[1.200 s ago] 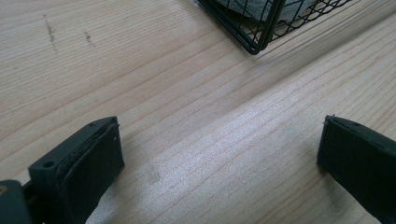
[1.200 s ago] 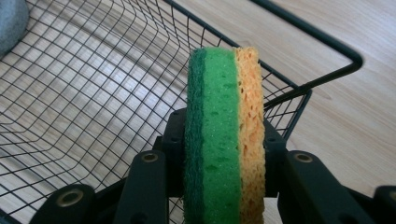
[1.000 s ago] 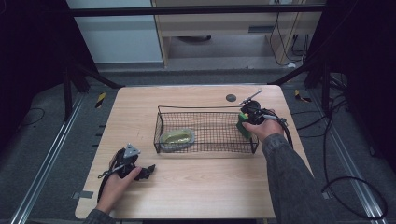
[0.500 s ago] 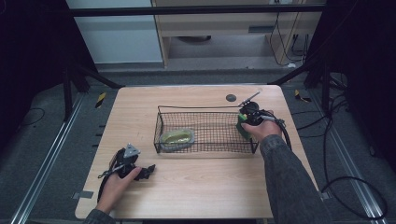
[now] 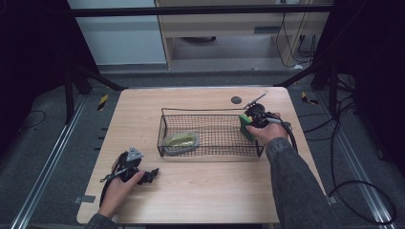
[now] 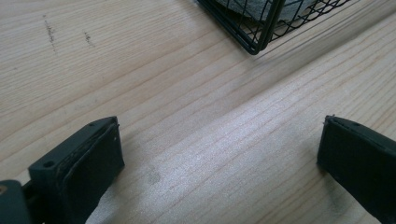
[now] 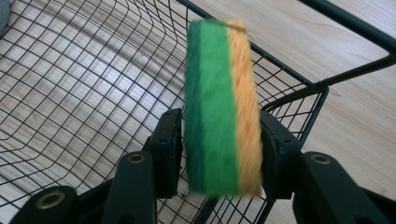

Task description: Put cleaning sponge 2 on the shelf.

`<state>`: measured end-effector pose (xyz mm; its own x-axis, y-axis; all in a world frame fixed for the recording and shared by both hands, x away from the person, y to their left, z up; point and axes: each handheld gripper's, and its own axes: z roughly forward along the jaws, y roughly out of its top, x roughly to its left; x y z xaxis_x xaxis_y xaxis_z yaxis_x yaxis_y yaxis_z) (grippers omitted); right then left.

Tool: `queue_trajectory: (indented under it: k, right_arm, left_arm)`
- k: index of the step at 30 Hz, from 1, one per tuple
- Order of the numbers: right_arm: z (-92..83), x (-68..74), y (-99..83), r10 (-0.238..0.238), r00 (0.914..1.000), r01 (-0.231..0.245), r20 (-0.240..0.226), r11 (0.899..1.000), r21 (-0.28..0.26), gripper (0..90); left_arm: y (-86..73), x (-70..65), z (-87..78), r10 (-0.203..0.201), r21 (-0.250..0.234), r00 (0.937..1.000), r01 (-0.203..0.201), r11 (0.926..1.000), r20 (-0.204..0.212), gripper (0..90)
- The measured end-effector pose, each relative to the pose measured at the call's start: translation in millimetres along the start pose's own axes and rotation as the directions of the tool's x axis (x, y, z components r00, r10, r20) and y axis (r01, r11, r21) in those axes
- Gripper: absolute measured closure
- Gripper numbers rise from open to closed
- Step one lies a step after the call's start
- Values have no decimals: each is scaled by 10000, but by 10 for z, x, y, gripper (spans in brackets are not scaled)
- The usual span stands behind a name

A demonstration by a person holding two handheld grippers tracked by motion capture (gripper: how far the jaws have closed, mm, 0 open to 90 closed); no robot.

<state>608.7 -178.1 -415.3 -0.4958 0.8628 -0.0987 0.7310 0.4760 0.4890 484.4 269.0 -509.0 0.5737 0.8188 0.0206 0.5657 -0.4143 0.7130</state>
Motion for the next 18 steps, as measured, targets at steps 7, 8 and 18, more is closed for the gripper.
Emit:
queue_trajectory:
  k: [7,8,18]
  right_arm:
    - [-41,0,-1,110,9999,-110,-52,9999,-38,512]
    - [-48,1,-1,123,9999,-123,-44,9999,-52,509]
    - [-129,28,-18,50,9995,-55,-318,9998,-171,481]
  left_arm:
    - [0,0,0,-1,-1,10000,1,10000,3,0]
    - [0,0,0,-1,0,10000,1,10000,4,0]
    - [0,-1,0,-22,0,10000,22,10000,9,0]
